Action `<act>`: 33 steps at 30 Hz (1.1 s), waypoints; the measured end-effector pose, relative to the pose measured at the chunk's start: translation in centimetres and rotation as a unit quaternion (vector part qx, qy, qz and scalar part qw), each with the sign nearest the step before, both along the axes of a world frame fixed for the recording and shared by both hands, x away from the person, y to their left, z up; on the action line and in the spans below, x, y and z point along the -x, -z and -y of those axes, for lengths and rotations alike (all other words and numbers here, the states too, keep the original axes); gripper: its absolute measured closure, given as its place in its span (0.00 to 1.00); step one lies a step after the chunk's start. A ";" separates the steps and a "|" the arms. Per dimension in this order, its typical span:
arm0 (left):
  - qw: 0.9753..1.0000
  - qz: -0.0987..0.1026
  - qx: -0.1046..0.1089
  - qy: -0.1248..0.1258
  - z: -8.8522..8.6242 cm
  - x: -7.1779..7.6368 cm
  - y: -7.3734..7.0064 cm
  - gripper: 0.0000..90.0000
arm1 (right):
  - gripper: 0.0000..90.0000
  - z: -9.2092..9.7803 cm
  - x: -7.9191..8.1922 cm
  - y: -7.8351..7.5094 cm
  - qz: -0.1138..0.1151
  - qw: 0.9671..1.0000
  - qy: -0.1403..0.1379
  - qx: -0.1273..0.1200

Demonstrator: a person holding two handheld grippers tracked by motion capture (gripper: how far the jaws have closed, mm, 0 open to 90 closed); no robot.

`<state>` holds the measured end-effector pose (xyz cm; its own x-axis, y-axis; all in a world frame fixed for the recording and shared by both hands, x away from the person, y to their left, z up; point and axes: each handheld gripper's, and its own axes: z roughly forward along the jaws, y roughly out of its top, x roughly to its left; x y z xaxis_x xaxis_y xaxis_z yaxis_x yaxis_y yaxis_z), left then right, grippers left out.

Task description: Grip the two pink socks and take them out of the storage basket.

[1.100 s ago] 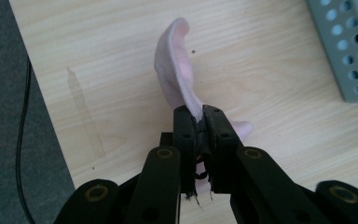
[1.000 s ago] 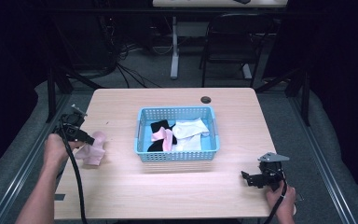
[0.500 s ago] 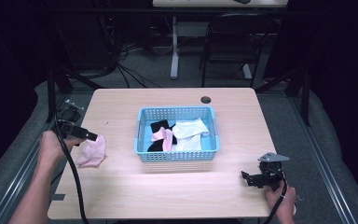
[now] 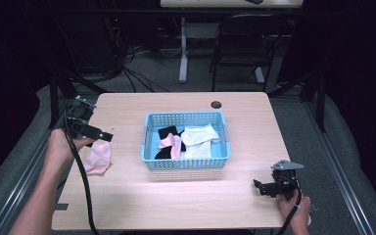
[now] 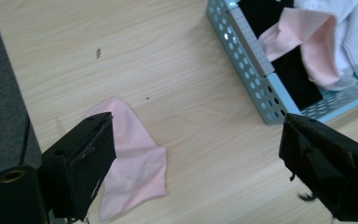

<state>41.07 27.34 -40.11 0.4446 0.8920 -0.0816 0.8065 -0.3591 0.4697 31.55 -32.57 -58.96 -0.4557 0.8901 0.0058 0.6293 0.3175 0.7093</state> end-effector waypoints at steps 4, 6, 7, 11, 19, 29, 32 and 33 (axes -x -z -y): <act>1.000 0.001 -0.001 0.014 1.3 -0.3 -0.2 0.08 | 0.00 0.0 0.0 0.0 0.000 1.000 0.000 0.000; 1.000 0.005 -0.003 0.018 2.0 -0.5 -0.3 0.07 | 0.00 0.0 0.0 0.0 0.000 1.000 0.000 0.000; 1.000 0.006 -0.005 0.020 2.3 -0.6 -0.4 0.06 | 0.00 0.0 0.0 0.0 0.000 1.000 0.000 0.000; 1.000 0.011 -0.002 0.027 3.7 -1.0 -0.7 0.00 | 0.00 0.0 0.0 0.0 0.000 1.000 0.000 0.000; 0.999 0.012 -0.007 0.049 6.9 -2.2 -0.3 0.00 | 0.00 0.0 0.0 0.0 0.000 1.000 0.000 0.000; 0.996 0.004 -0.009 0.085 10.6 -3.3 0.8 0.00 | 0.00 0.0 0.0 0.0 0.001 1.000 0.000 0.001; 0.996 0.005 -0.009 0.091 11.4 -3.6 1.0 0.00 | 0.00 0.0 0.0 0.0 0.001 1.000 0.000 0.000; 0.996 0.005 -0.007 0.092 11.8 -3.6 1.1 0.00 | 0.00 0.0 0.0 0.0 0.001 1.000 0.000 0.001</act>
